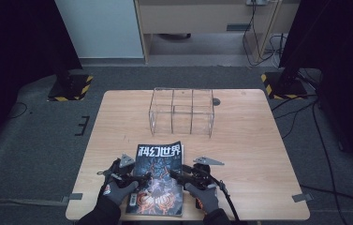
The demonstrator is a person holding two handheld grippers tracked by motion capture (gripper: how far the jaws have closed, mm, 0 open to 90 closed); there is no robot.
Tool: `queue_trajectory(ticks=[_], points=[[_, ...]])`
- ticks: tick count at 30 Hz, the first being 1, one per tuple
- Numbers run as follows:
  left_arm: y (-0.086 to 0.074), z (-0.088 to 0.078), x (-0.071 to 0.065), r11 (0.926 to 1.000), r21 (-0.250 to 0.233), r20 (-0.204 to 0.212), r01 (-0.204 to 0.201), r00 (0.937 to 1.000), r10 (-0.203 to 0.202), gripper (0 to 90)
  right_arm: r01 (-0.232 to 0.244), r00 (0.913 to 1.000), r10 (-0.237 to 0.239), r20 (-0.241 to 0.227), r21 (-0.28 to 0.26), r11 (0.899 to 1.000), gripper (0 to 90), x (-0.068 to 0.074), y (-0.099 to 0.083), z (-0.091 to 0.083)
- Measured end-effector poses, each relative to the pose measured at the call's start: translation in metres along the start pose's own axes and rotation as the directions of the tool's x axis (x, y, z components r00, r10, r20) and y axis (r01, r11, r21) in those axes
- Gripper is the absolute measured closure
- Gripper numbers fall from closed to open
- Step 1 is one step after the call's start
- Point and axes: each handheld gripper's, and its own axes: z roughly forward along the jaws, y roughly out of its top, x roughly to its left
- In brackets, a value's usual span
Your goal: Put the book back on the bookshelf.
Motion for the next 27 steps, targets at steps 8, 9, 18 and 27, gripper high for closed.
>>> queue_trajectory(ticks=[8,9,18,27], points=[[0.0000,0.0001,-0.0001,1.0000,0.000,0.000,0.000,1.0000,0.000,13.7,-0.003,0.9996,0.002,-0.029,-0.025,1.000,31.4,0.0014,0.0008,-0.0012],[0.0000,0.0001,-0.0001,1.0000,0.000,0.000,0.001,1.0000,-0.001,13.6,0.007,0.9995,-0.008,-0.029,-0.024,1.000,31.5,0.0012,0.0009,-0.0011],[0.0001,0.0003,0.0003,1.0000,-0.003,-0.007,0.002,1.0000,-0.002,13.3,-0.024,0.9993,0.023,-0.031,-0.026,0.999,31.5,-0.0015,-0.0047,-0.0018],[0.0000,0.0006,0.0001,1.0000,-0.003,-0.004,0.000,1.0000,0.000,13.0,-0.028,0.9968,0.023,-0.077,-0.059,0.998,32.4,0.0006,-0.0018,-0.0019]])
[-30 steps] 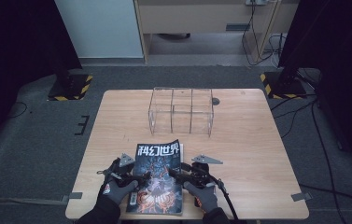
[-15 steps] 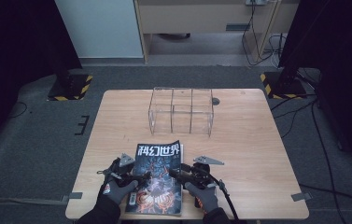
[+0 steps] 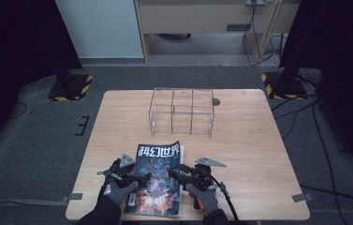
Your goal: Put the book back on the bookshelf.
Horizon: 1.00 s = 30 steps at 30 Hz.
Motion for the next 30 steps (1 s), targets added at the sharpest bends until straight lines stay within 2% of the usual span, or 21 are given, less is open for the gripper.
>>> queue_trajectory(ticks=[5,8,9,11,13,14,18,23,26,30], points=[[0.000,0.000,0.000,1.0000,0.000,0.001,0.000,1.0000,0.000,13.0,-0.023,0.9991,0.022,-0.036,-0.019,1.000,33.0,0.001,0.001,0.003],[0.000,0.000,0.000,1.0000,-0.001,0.001,0.000,1.0000,0.000,13.0,-0.009,0.9995,0.008,-0.030,-0.007,1.000,32.9,0.003,0.002,0.005],[0.000,0.000,0.000,1.0000,-0.001,0.002,0.001,1.0000,-0.001,13.0,0.011,0.9999,-0.011,-0.013,0.010,1.000,32.9,0.004,0.002,0.008],[0.000,0.000,0.000,1.0000,-0.002,0.002,0.001,1.0000,-0.001,13.0,0.014,0.9999,-0.013,-0.009,0.016,1.000,32.9,0.003,0.002,0.009],[0.000,0.000,0.000,1.0000,-0.002,0.000,0.002,1.0000,-0.002,13.0,0.039,0.9988,-0.040,0.028,0.048,0.998,32.8,0.002,0.001,0.011],[0.000,0.000,0.000,1.0000,-0.002,0.000,0.002,1.0000,-0.002,13.0,0.039,0.9988,-0.040,0.028,0.048,0.998,32.8,0.002,0.001,0.011],[0.000,0.000,0.000,1.0000,-0.003,0.001,0.004,1.0000,-0.004,13.0,0.066,0.9956,-0.072,0.060,0.106,0.992,32.0,-0.001,-0.002,0.017],[0.000,0.000,0.001,0.9999,-0.005,0.009,0.010,0.9999,-0.010,13.0,0.093,0.9917,-0.103,0.078,0.122,0.988,29.8,0.001,0.001,0.023],[0.000,-0.001,0.001,1.0000,0.000,0.006,-0.002,1.0000,0.002,13.1,0.083,0.9909,-0.095,0.095,0.118,0.989,29.9,0.000,0.004,0.024],[-0.001,-0.001,0.001,1.0000,-0.002,0.007,-0.002,1.0000,0.002,13.2,0.087,0.9912,-0.097,0.090,0.112,0.990,30.9,-0.001,0.005,0.023]])
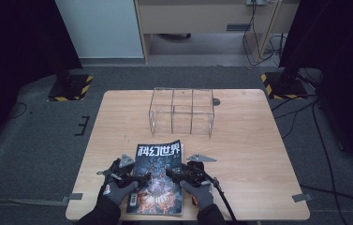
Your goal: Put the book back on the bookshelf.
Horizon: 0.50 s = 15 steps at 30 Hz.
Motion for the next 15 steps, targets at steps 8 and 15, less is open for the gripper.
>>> queue_trajectory(ticks=[8,15], points=[[-0.0001,-0.0001,0.0003,1.0000,-0.002,0.004,0.006,1.0000,-0.006,12.9,-0.033,0.9909,0.021,-0.133,-0.087,0.996,34.8,0.0066,0.0052,-0.0077],[-0.0001,-0.0001,0.0004,1.0000,-0.002,0.005,0.006,1.0000,-0.006,12.8,0.028,0.9984,-0.026,-0.050,0.022,0.999,35.2,0.0038,-0.0010,-0.0015]])
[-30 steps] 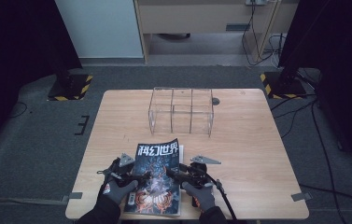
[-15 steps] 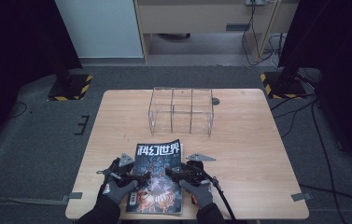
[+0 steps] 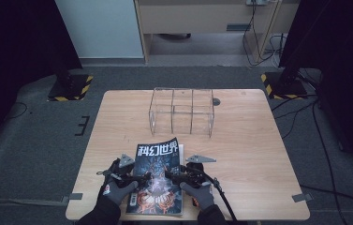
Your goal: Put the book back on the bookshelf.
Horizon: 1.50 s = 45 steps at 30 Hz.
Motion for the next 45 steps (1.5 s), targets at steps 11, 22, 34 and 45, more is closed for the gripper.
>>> queue_trajectory(ticks=[11,22,34,45], points=[[0.000,0.000,0.002,0.9998,-0.006,0.006,0.017,0.9998,-0.017,12.8,0.034,0.9986,-0.036,0.039,0.055,0.998,34.5,-0.004,0.009,0.009],[0.000,-0.001,0.003,0.9998,-0.005,0.011,0.020,0.9997,-0.020,13.6,0.035,0.9944,-0.043,0.096,0.088,0.996,59.9,-0.010,0.015,0.010],[0.000,-0.004,0.009,0.9990,-0.020,0.018,0.041,0.9990,-0.040,17.2,0.014,0.9982,-0.018,0.057,0.065,0.998,82.1,-0.010,0.018,0.000],[0.003,-0.011,0.012,0.9941,-0.080,0.039,0.074,0.9968,-0.071,16.5,0.045,0.9990,-0.045,0.008,0.002,0.999,85.2,-0.004,0.020,-0.015]])
